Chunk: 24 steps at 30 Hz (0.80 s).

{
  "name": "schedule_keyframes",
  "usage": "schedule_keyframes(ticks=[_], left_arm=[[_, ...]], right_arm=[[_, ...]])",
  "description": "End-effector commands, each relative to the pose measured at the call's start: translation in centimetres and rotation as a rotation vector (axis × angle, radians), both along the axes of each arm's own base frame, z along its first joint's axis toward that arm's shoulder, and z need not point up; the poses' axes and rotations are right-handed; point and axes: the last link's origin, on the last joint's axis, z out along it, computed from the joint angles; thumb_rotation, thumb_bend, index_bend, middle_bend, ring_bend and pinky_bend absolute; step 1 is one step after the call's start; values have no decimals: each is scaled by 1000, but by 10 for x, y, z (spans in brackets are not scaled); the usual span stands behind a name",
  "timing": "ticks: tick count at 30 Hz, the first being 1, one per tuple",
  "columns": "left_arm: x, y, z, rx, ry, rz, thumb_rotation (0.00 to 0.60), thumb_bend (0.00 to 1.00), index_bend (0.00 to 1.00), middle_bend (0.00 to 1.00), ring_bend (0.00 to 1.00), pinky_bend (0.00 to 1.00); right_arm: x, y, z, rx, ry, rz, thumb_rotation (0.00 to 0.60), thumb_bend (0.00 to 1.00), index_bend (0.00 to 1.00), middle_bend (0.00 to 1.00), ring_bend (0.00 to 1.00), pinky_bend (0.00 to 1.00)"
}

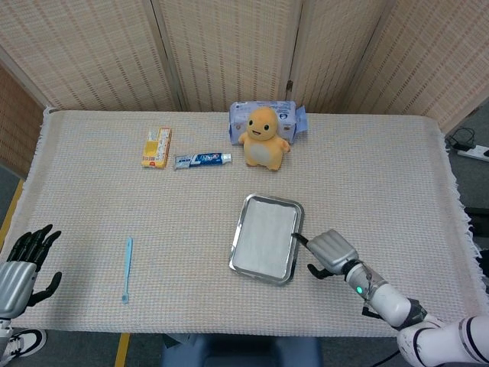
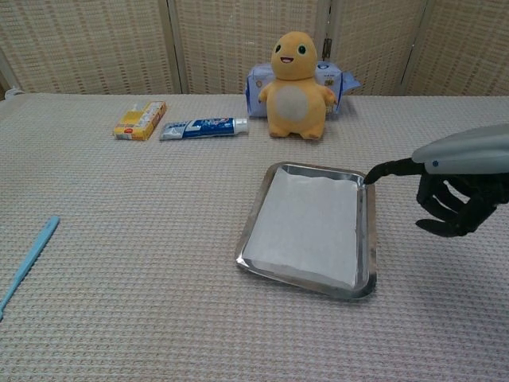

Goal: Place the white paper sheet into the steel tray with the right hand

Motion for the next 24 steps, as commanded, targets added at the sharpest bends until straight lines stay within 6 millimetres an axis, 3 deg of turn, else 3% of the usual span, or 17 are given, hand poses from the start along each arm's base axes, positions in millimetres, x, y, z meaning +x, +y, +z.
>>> schedule_keyframes(ticks=[1,3,6,10,14,16,24], left_arm=[[2,0,-2,6,2,-18,600,507,0,0,45,0],[3,0,-3,9,3,-29,600,507,0,0,43,0],[5,0,-4,20,7,-53,600,507,0,0,39,0],[6,0,-7,35,14,-85,600,507,0,0,28,0],[7,1,-9,51,23,-108,600,507,0,0,6,0],[7,2,-12,54,25,-116,600,506,0,0,1,0],[7,4,-19,46,48,-134,600,506,0,0,0,0]], right_arm=[[-27,15,33,-229,-180,6,485,559,0,115,191,368],[-42,23,38,-287,-207,17,511,559,0,27,102,291],[-69,40,47,-390,-184,47,519,559,0,0,16,188],[-100,65,59,-525,-123,35,520,559,0,0,0,44],[-127,85,67,-619,-99,-12,520,559,0,0,0,0],[-134,89,70,-630,-108,-38,522,559,0,0,0,0],[-134,94,80,-629,-143,-52,519,559,0,0,0,0]])
